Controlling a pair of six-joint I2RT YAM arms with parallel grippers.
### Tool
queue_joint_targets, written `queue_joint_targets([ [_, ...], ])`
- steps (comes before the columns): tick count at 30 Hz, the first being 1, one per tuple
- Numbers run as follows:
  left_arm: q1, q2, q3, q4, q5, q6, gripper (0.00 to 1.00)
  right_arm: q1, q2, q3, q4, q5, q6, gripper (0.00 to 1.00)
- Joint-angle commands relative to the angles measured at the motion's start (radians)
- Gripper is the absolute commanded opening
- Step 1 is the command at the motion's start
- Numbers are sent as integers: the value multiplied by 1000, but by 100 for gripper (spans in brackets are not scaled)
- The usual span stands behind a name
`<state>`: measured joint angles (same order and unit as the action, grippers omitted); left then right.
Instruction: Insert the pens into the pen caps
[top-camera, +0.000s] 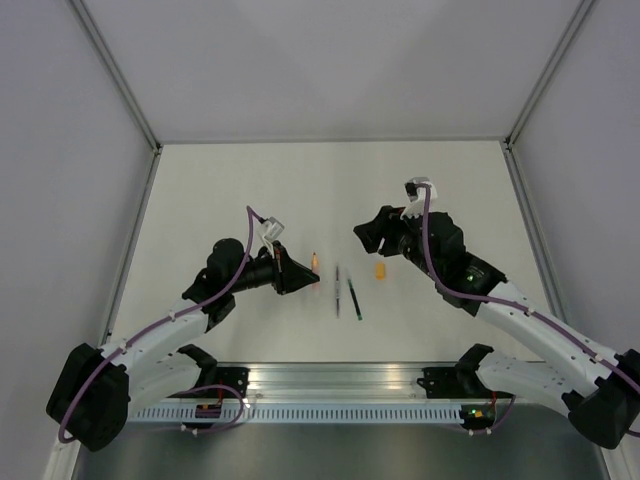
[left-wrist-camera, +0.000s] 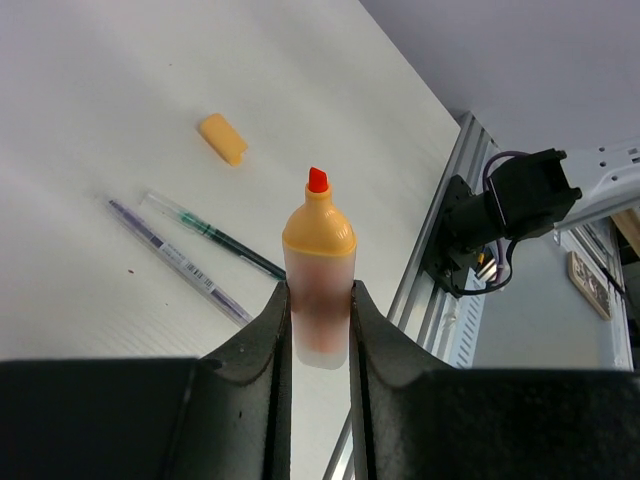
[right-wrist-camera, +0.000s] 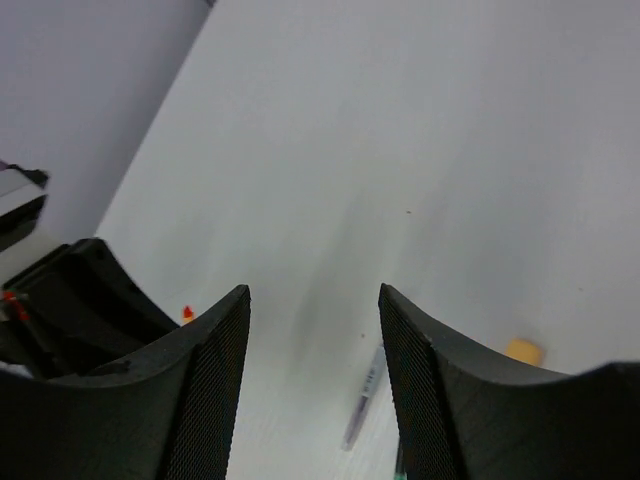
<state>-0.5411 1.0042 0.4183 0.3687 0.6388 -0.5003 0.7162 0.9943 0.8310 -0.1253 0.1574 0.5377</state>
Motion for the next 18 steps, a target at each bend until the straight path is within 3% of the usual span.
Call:
queue_joint_targets([
  [1, -7, -19, -6, 56, 32, -14, 2, 14, 39, 46, 91, -228, -15, 63],
  [7, -8, -18, -9, 59, 33, -15, 2, 101, 79, 51, 167, -187, 15, 63],
  [18, -8, -15, -7, 53, 19, -14, 2, 316, 165, 99, 69, 137, 11, 53],
])
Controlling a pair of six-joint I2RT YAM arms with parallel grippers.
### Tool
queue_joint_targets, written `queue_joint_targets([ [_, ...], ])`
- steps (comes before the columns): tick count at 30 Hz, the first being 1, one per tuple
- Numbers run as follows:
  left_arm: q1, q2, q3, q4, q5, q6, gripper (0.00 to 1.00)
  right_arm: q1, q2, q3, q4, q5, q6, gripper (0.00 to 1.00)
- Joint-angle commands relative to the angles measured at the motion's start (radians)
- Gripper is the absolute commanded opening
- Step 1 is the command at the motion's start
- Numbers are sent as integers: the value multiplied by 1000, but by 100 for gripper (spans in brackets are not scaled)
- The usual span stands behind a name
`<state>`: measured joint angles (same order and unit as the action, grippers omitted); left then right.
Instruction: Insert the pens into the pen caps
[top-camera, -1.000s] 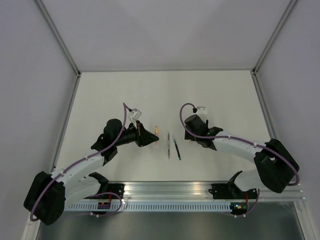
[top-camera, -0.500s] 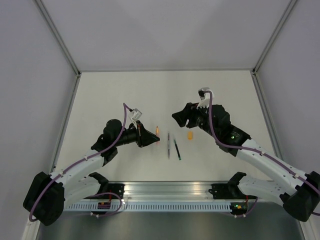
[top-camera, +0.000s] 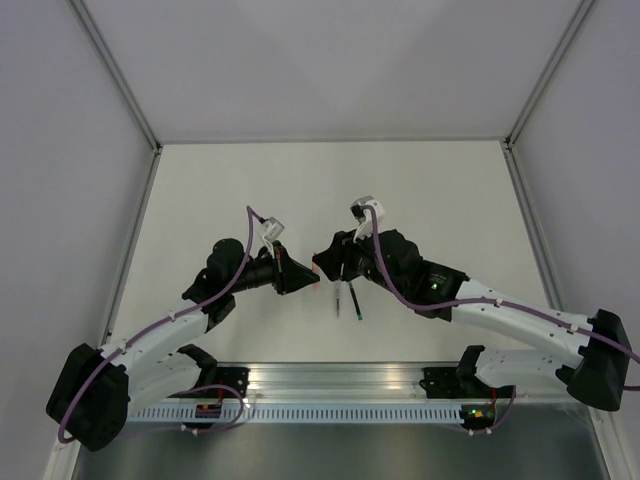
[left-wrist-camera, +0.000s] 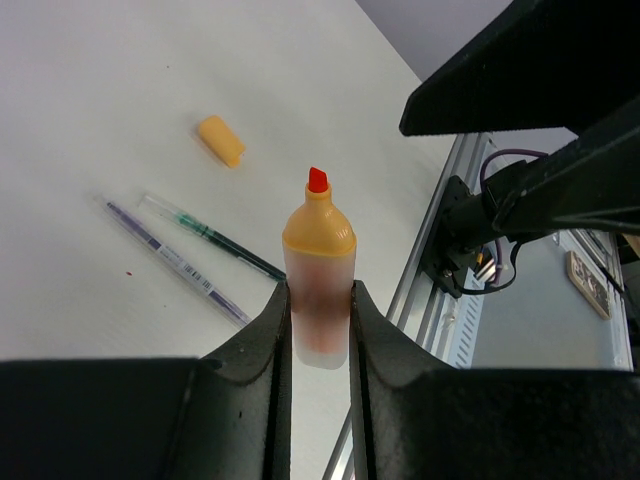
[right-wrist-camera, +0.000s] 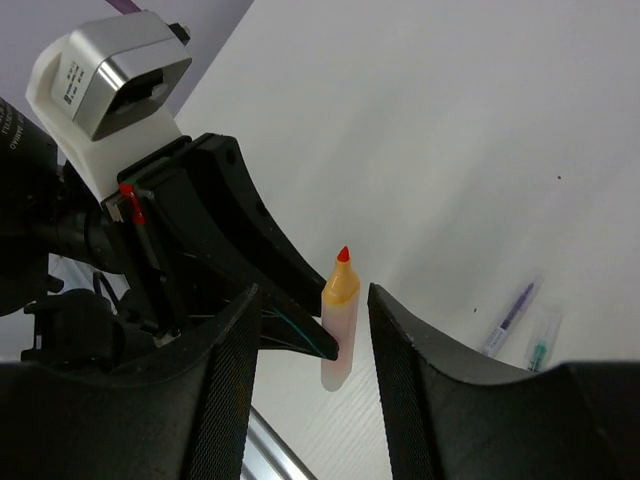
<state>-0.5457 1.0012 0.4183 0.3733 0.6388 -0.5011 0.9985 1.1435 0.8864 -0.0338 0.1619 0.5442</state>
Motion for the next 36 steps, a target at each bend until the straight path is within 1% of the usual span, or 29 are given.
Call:
queue_joint_targets([
  [1, -3, -12, -7, 49, 19, -11, 2, 43, 21, 45, -31, 161, 5, 53],
  [2, -3, -12, -9, 49, 18, -11, 2, 58, 28, 46, -38, 210, 5, 52],
  [5, -3, -13, -7, 47, 19, -11, 2, 78, 64, 66, -66, 251, 8, 51],
  [18, -3, -12, -4, 41, 19, -10, 2, 115, 186, 86, -52, 269, 28, 49],
  [22, -3, -18, -4, 41, 21, -11, 2, 117, 211, 94, -46, 265, 39, 46],
  [25, -3, -22, -6, 42, 27, -8, 2, 117, 217, 95, -22, 234, 39, 35],
  [26, -3, -24, -6, 45, 32, -8, 2, 118, 216, 95, -3, 217, 36, 26],
  [29, -3, -38, -12, 56, 58, -14, 3, 117, 213, 98, 12, 203, 33, 10],
  [30, -2, -44, -13, 62, 61, -16, 4, 117, 202, 98, 14, 191, 27, 1],
  [32, -3, -67, -19, 73, 85, -28, 14, 117, 170, 92, 24, 189, 13, 0],
  [33, -2, -76, -22, 85, 91, -34, 22, 117, 153, 82, 25, 185, 5, 0],
  [34, -3, -85, -27, 85, 96, -45, 42, 117, 135, 72, 25, 180, -12, 0],
  [35, -3, -110, -30, 85, 96, -53, 63, 117, 95, 65, 67, 170, -23, 0],
  [36, -3, -122, -33, 85, 96, -57, 88, 118, 73, 51, 74, 157, -33, 0],
])
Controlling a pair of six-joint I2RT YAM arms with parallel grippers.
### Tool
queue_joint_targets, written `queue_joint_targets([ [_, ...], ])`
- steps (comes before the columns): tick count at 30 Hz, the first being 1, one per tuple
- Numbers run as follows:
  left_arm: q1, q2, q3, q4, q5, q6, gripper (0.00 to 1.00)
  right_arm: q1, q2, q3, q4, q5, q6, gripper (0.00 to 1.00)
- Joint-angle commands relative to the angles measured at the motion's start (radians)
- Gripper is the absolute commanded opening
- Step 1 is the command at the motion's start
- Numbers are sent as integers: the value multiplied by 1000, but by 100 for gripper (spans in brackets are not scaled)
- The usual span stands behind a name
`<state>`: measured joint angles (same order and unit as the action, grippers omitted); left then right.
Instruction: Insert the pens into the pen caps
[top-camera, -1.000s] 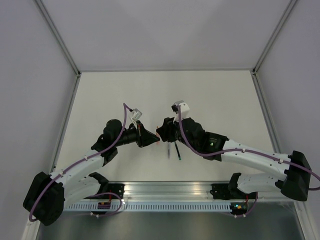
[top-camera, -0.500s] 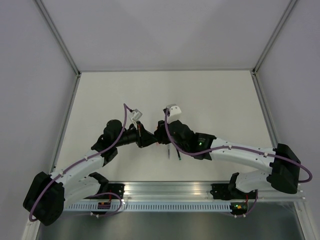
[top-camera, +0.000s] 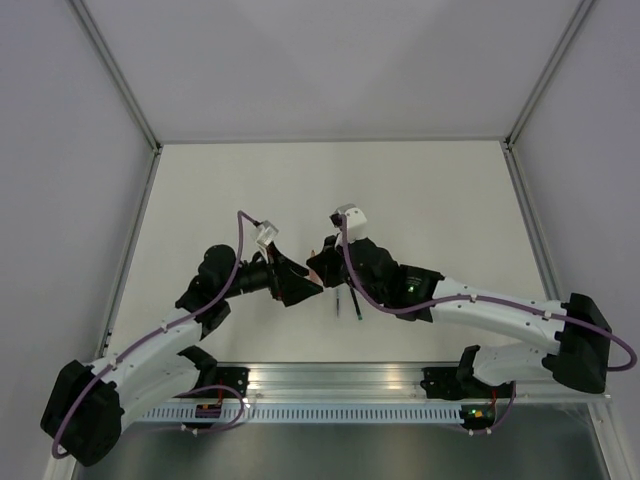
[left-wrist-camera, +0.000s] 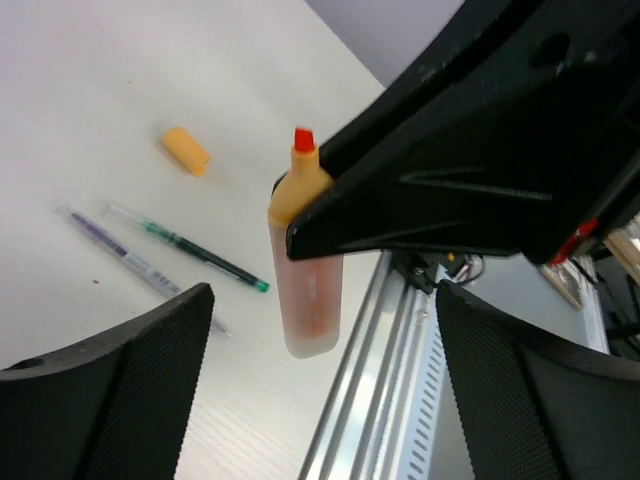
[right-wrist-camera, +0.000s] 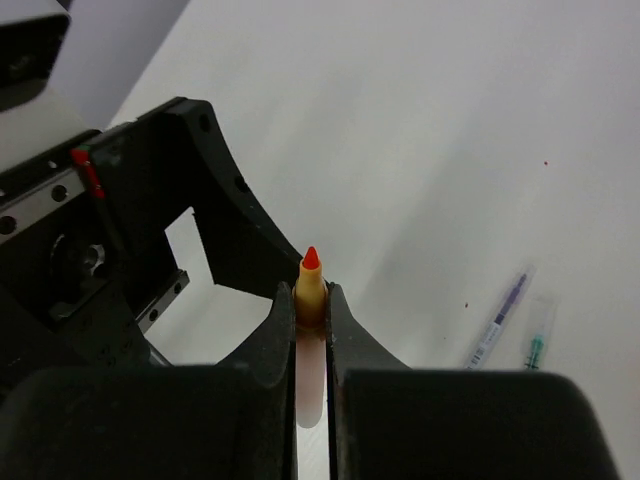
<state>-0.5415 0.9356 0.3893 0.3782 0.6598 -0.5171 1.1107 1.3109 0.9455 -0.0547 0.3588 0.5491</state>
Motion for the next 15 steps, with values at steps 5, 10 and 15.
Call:
queue_joint_targets([
  [5, -8, -127, -36, 157, 122, -75, 100, 5, -237, -33, 101, -135, -77, 0],
  [10, -8, -106, -44, 319, 236, -179, 100, 5, -318, -50, 128, -253, -63, 0],
  [15, -31, -34, -46, 621, 369, -307, 91, 6, -322, -56, 150, -343, -51, 0],
])
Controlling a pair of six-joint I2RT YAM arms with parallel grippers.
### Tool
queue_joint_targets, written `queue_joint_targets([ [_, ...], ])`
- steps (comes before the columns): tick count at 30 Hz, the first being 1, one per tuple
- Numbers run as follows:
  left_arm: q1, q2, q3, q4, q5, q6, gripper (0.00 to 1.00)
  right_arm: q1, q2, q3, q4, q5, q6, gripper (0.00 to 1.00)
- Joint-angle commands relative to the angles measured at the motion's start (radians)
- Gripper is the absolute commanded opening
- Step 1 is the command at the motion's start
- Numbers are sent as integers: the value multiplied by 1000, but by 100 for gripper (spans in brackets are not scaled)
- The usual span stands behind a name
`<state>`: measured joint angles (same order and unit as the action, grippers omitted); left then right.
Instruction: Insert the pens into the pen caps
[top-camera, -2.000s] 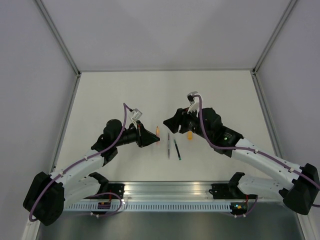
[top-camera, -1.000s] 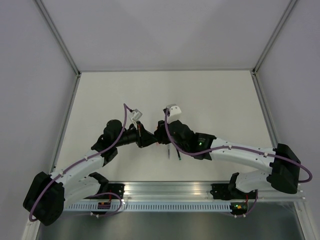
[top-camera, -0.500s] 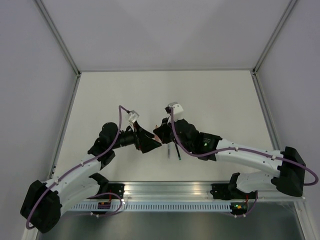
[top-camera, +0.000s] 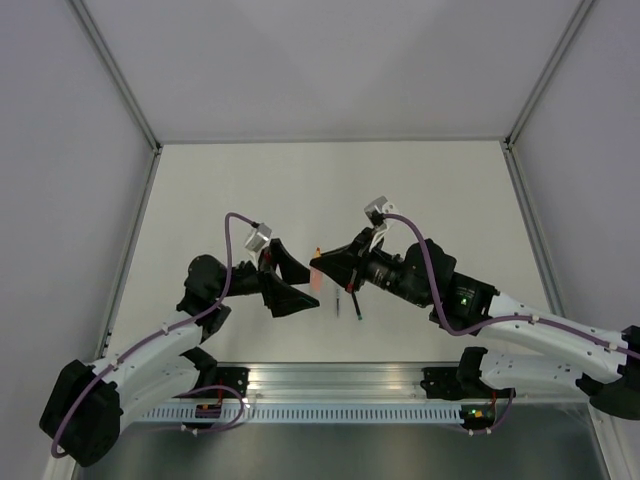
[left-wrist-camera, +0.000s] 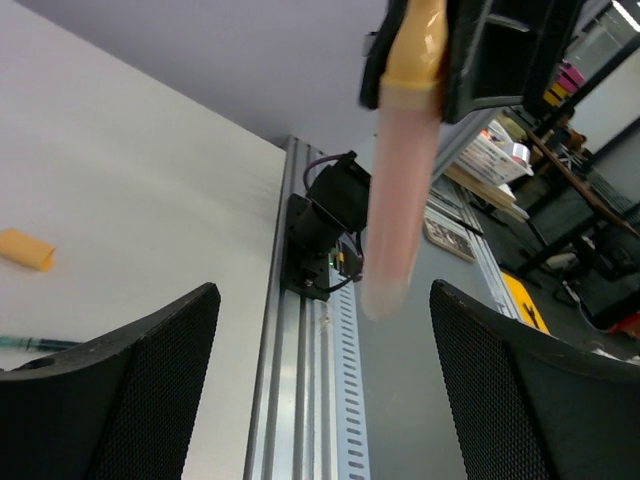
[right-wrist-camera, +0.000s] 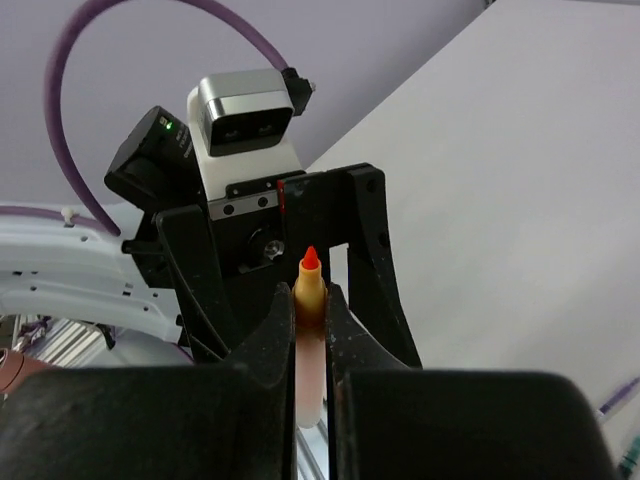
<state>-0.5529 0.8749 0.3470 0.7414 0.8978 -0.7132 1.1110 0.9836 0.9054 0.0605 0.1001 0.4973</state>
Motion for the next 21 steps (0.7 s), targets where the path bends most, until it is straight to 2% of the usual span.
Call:
queue_joint_targets([
  [1, -22, 36, 0, 274, 144, -123, 88, 4, 4, -17, 33, -82, -6, 0],
  [2, -24, 35, 0, 282, 145, -123, 85, 4, 1, -19, 32, -83, -9, 0],
  [3, -24, 33, 1, 280, 144, -120, 76, 4, 3, -22, 32, -82, -14, 0],
  [4, -24, 30, 1, 280, 141, -114, 70, 4, 0, -23, 32, -82, -23, 0],
  [7, -24, 16, 0, 288, 142, -121, 60, 4, 4, -31, 36, -92, -45, 0],
  [13, -36, 1, -3, 289, 142, -115, 51, 6, 10, -45, 71, -100, -59, 0],
  [21, -53, 41, 3, 289, 158, -117, 45, 4, 50, -28, 111, -161, -52, 0],
])
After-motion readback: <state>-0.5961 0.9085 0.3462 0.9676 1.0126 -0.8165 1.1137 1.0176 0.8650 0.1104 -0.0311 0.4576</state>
